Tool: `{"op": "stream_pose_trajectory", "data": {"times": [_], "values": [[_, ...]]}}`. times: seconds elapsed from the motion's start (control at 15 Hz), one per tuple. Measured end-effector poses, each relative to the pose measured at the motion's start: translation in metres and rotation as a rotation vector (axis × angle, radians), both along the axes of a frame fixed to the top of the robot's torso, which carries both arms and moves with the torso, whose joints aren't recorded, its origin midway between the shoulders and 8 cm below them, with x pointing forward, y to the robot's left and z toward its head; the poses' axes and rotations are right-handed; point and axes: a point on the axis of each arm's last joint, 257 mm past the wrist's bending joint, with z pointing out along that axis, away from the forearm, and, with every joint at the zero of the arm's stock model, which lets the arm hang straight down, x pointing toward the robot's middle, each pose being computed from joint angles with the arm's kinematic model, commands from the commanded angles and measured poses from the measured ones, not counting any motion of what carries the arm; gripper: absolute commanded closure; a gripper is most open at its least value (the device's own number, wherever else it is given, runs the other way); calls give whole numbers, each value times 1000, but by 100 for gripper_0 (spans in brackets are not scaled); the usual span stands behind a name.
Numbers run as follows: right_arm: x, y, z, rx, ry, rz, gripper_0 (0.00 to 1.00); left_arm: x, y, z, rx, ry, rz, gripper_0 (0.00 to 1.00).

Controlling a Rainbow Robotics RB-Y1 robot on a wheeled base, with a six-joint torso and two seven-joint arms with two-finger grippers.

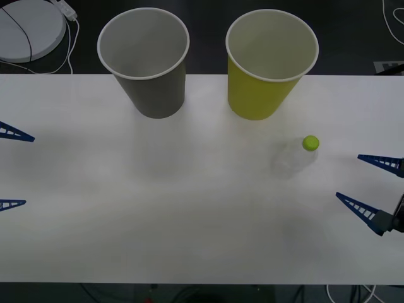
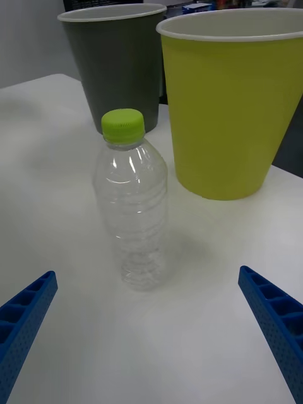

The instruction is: Put the can into the green bin and the plastic bottle into the gray bin

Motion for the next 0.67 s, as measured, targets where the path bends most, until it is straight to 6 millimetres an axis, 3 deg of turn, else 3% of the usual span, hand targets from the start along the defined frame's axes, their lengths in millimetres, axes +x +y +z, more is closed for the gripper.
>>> {"op": "stream_pose_trajectory", "data": {"times": [0.67], "values": [[21,32,-5,3,-15,28,0,0,0,0,0,0,0,0]]}}
